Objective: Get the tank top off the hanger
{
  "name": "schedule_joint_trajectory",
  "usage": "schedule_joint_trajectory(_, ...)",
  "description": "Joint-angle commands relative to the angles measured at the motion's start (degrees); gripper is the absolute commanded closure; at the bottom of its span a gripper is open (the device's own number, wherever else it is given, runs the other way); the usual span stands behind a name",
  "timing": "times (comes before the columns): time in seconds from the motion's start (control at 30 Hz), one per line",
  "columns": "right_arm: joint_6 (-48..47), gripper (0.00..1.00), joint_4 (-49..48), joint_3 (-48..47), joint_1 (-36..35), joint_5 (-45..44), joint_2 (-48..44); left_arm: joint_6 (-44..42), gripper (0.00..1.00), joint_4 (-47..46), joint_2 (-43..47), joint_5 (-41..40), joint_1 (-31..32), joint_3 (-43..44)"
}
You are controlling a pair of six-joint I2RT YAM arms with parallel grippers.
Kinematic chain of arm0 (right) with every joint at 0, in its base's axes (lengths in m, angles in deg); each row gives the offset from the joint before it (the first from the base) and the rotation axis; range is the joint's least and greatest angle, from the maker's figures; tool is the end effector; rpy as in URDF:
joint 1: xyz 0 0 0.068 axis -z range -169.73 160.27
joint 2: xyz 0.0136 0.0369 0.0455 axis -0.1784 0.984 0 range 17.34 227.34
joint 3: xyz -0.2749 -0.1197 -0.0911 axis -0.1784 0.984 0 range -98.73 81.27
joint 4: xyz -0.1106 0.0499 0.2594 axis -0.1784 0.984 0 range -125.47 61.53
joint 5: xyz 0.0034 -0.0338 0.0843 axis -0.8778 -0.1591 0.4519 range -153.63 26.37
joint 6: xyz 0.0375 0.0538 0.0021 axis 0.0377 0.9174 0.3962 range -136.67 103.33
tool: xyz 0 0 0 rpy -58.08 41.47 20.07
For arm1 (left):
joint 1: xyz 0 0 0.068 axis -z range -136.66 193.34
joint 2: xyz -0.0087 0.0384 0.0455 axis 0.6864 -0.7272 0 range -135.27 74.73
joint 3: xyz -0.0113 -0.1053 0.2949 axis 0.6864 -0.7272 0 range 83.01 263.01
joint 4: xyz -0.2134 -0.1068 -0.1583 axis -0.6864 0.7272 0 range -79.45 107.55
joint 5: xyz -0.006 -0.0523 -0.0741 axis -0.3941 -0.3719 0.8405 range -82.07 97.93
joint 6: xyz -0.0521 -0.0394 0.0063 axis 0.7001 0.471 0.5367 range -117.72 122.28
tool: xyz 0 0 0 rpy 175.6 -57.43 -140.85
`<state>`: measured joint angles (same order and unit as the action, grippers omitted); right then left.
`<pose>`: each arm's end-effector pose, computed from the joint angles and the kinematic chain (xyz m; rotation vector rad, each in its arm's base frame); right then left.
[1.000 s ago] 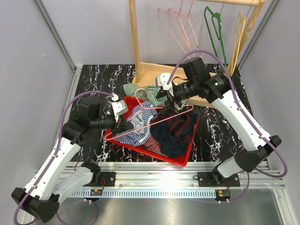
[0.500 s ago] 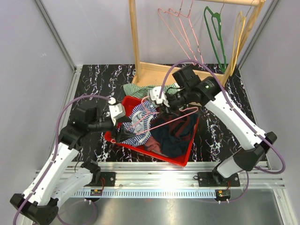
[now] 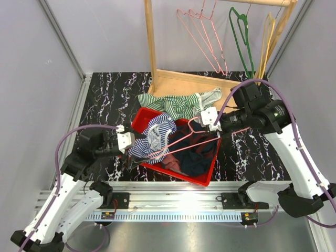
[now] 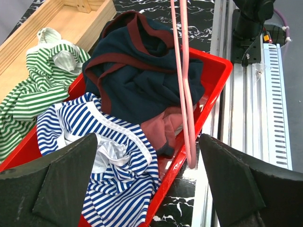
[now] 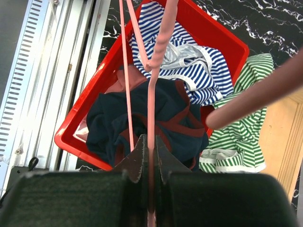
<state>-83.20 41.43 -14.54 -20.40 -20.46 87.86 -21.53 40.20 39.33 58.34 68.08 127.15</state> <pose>0.1600 0.1361 0.4844 -1.8708 1.2409 0.5990 0.1013 -0.0905 0.3529 1.2676 1.3968 -0.8545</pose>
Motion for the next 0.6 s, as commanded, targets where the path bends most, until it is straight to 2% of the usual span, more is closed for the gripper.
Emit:
schedule_joint_trajectory(0.0,-1.2,1.00,1.0,0.5,1.1,2.4,-0.6,-2.7,0.10,-4.9,-2.2,4.1,0.0,0.4)
schedule_joint_trajectory(0.3,1.8,1.00,-2.9,0.1,2.3,5.0,0.2,-1.6,0.29,-4.2,-8.6,5.1,1.6,3.0)
schedule_joint_trajectory(0.4,2.2,1.00,-3.3,-0.1,2.6,5.8,1.0,-1.2,0.54,-4.8,-8.9,4.7,2.0,3.1)
schedule_joint_trajectory(0.43,2.2,1.00,-3.3,0.0,2.6,6.0,1.2,-0.4,0.76,-5.2,-8.7,4.3,2.0,3.1)
schedule_joint_trajectory(0.5,2.5,1.00,-3.6,0.5,2.5,6.7,1.7,0.4,0.97,-6.6,-8.4,3.2,2.0,2.9)
schedule_joint_trajectory(0.53,3.1,1.00,-4.1,0.9,2.6,6.8,1.7,1.2,1.00,-7.0,-7.8,2.1,2.1,2.8)
schedule_joint_trajectory(0.57,3.8,0.89,-5.6,1.8,2.6,6.7,1.7,1.8,1.00,-7.8,-7.3,1.0,2.0,2.8)
